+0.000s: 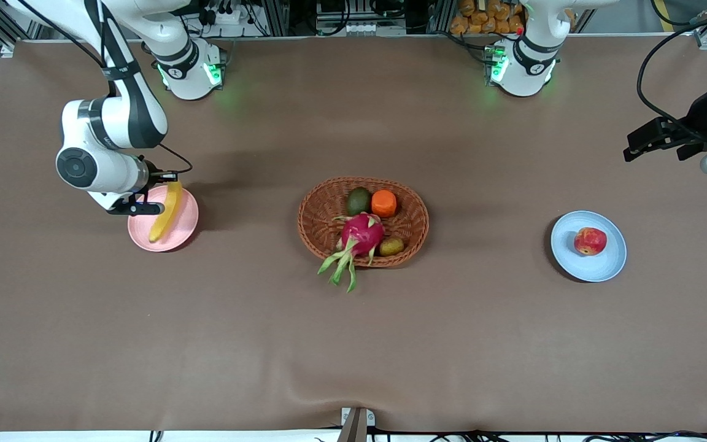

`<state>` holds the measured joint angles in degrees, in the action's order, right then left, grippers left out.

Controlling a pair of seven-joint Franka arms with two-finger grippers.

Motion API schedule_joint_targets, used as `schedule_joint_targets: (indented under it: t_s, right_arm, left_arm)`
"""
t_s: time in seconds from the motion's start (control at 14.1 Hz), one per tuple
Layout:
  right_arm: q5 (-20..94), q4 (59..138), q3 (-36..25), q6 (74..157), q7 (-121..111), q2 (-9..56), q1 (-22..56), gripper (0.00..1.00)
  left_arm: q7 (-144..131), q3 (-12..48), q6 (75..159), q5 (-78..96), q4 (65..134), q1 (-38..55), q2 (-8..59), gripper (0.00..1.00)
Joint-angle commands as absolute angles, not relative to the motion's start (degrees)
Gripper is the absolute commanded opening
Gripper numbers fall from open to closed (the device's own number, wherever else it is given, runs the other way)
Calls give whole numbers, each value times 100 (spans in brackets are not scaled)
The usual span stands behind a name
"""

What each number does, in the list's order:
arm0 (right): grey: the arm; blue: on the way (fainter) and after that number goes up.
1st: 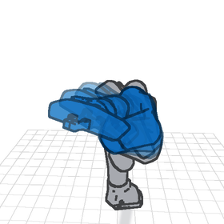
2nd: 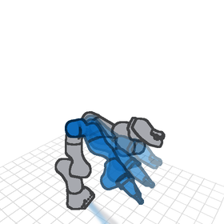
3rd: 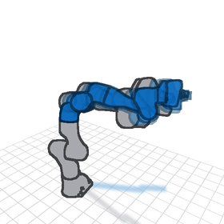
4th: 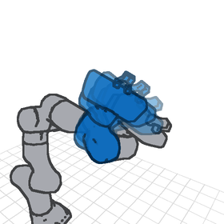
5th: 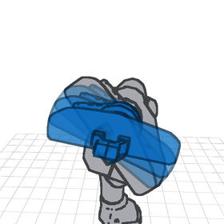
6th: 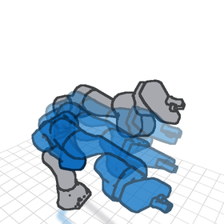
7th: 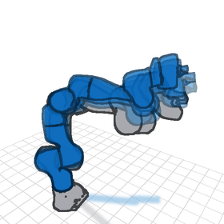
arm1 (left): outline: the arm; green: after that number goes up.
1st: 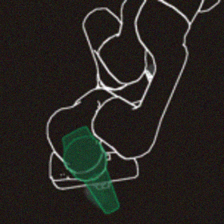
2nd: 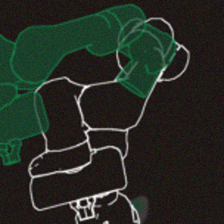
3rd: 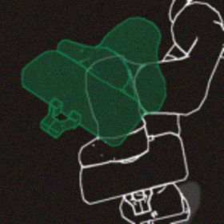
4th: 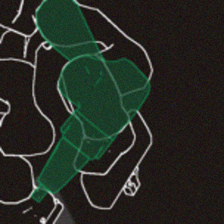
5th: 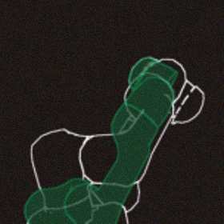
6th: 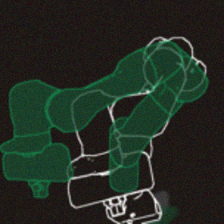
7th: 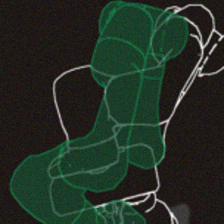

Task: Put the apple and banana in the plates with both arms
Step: 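Lower the banana onto the pink plate and open the right gripper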

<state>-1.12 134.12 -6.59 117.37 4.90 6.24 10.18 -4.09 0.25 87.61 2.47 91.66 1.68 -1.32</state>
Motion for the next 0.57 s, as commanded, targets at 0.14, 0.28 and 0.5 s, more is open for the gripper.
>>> schedule_joint_targets:
  t_s: [0.14, 0.28, 0.5]
  right_arm:
    - [-167, 12774, -562, 10981, 422, 545, 958, 100]
    - [-158, 12045, -554, 10269, 431, 545, 958, 100]
    - [-158, 10666, -554, 9415, 404, 606, 915, 100]
  left_arm:
    - [-316, 44, 8675, 149, 9062, 167, -88, 100]
    - [-316, 44, 8675, 149, 9062, 176, -88, 100]
    - [-325, 44, 8675, 149, 9053, 176, -88, 100]
